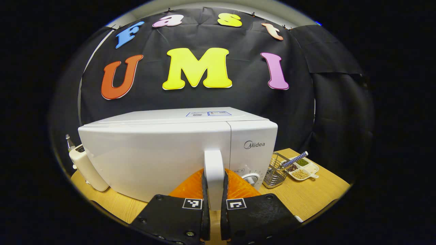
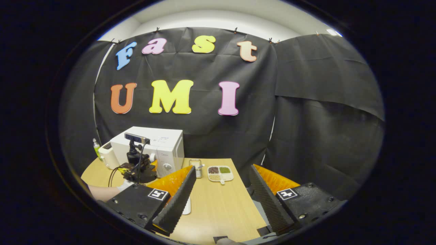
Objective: Open the microwave oven with the left hand, put the food in, and close the microwave oven.
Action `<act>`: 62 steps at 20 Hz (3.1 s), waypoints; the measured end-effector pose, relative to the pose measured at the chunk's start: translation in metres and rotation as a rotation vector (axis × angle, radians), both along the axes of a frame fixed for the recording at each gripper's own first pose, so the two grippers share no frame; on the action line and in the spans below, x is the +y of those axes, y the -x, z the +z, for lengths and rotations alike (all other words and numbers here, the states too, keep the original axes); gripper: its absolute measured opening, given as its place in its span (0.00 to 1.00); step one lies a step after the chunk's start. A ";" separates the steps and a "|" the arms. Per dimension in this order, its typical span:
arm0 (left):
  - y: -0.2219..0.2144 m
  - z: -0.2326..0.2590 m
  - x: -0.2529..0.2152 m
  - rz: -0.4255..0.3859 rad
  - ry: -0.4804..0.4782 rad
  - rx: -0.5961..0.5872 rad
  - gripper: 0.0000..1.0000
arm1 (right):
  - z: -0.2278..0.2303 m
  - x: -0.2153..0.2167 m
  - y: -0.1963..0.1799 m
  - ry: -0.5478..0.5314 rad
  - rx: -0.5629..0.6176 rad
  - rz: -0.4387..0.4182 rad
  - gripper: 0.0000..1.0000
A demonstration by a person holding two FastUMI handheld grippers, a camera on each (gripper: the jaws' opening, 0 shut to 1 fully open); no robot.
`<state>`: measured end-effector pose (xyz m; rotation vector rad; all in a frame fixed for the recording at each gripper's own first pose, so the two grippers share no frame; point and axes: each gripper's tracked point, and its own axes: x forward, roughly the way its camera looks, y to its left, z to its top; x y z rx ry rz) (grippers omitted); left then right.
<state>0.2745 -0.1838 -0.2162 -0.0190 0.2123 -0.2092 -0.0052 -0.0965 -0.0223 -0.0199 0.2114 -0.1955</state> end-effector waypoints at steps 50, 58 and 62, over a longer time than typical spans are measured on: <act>0.301 0.008 0.366 0.442 -0.202 0.069 0.95 | -0.135 0.141 -0.061 -0.046 0.150 0.342 0.92; 0.338 0.058 0.339 0.506 -0.178 0.035 0.95 | -0.298 0.122 -0.106 -0.108 0.509 0.396 0.88; 0.331 0.085 0.305 0.511 -0.142 0.014 0.95 | -0.352 0.117 -0.122 -0.234 0.651 0.374 0.58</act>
